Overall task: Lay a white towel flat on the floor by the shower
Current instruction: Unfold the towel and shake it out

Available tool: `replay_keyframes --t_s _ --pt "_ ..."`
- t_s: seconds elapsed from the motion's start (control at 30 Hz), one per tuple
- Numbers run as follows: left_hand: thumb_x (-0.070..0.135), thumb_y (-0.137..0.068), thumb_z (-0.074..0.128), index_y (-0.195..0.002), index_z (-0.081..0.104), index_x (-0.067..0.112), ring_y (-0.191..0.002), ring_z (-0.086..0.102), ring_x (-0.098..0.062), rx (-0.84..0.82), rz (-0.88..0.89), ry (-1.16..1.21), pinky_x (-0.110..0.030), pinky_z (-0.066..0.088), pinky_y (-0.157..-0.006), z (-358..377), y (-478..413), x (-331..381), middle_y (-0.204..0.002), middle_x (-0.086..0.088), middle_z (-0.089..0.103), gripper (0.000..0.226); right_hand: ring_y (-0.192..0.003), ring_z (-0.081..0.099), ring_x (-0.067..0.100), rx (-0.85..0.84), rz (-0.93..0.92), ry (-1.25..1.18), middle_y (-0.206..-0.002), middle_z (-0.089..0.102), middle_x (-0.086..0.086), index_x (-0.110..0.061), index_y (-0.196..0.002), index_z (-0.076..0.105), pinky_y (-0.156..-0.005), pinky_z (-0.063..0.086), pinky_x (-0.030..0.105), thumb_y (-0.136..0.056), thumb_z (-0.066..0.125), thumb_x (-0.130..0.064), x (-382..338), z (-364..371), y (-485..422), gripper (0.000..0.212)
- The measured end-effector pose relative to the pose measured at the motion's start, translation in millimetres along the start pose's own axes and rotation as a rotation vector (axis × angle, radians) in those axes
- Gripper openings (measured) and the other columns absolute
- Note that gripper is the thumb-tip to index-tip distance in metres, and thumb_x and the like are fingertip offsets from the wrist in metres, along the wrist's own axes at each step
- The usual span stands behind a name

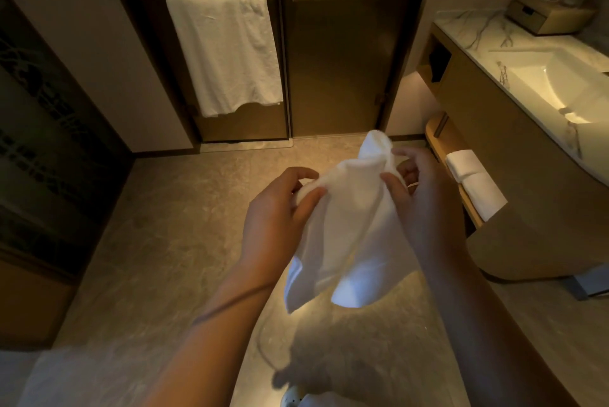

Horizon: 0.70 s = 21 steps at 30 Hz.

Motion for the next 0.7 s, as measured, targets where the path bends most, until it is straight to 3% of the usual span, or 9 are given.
replay_keyframes --t_s 0.13,0.23,0.3,0.43,0.53,0.7 --pt "0.039 -0.088 0.060 -0.116 0.054 0.044 -0.076 0.053 0.008 -0.079 0.086 -0.073 -0.006 0.039 -0.065 8 -5 20 -0.080 0.023 0.057 0.029 -0.076 0.054 0.000 -0.057 0.001 -0.044 -0.093 0.056 -0.012 -0.020 -0.108 0.054 -0.062 0.036 0.009 -0.082 0.070 -0.024 -4 5 5 0.030" --pt "0.031 -0.089 0.062 -0.126 0.057 0.033 -0.089 0.049 0.008 -0.140 0.163 -0.136 0.001 0.033 -0.073 18 -8 32 -0.106 0.016 0.064 0.037 -0.073 0.053 -0.008 -0.093 -0.067 -0.068 -0.085 0.054 -0.019 -0.023 -0.098 0.052 -0.060 0.037 0.008 -0.080 0.072 -0.023 -13 9 9 0.027" --pt "0.031 -0.089 0.062 -0.130 0.054 0.034 -0.095 0.053 0.001 -0.189 0.182 -0.176 -0.004 0.034 -0.072 23 -10 34 -0.112 0.006 0.066 0.042 -0.076 0.055 -0.011 -0.111 -0.111 -0.074 -0.078 0.051 -0.025 -0.025 -0.093 0.050 -0.057 0.040 0.006 -0.079 0.073 -0.022 -18 10 13 0.028" --pt "0.032 -0.090 0.060 -0.133 0.051 0.033 -0.091 0.058 -0.011 -0.285 0.187 -0.209 -0.022 0.041 -0.072 32 -8 33 -0.103 0.003 0.065 0.044 -0.081 0.054 -0.013 -0.128 -0.168 -0.124 -0.078 0.051 -0.026 -0.024 -0.091 0.049 -0.064 0.040 0.003 -0.079 0.073 -0.021 -24 13 17 0.027" --pt "0.032 -0.092 0.057 -0.132 0.052 0.034 -0.084 0.056 -0.010 -0.309 0.194 -0.228 -0.024 0.041 -0.070 35 -7 32 -0.095 0.005 0.062 0.041 -0.080 0.054 -0.011 -0.127 -0.192 -0.129 -0.077 0.051 -0.023 -0.023 -0.090 0.049 -0.064 0.040 0.004 -0.080 0.073 -0.020 -26 13 19 0.026" --pt "0.034 -0.093 0.054 -0.115 0.060 0.027 -0.090 0.059 -0.011 -0.271 0.195 -0.213 -0.031 0.048 -0.076 36 -9 34 -0.104 0.006 0.065 0.024 -0.080 0.055 -0.004 -0.102 -0.190 -0.138 -0.077 0.055 -0.016 -0.023 -0.087 0.049 -0.060 0.040 0.006 -0.079 0.074 -0.026 -31 8 19 0.026"
Point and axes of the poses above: each hand's wrist, its own y-axis away from the middle knuckle, its own z-axis out of the palm, x = y × z, the point moved 8 cm from there along -y, towards the middle knuckle
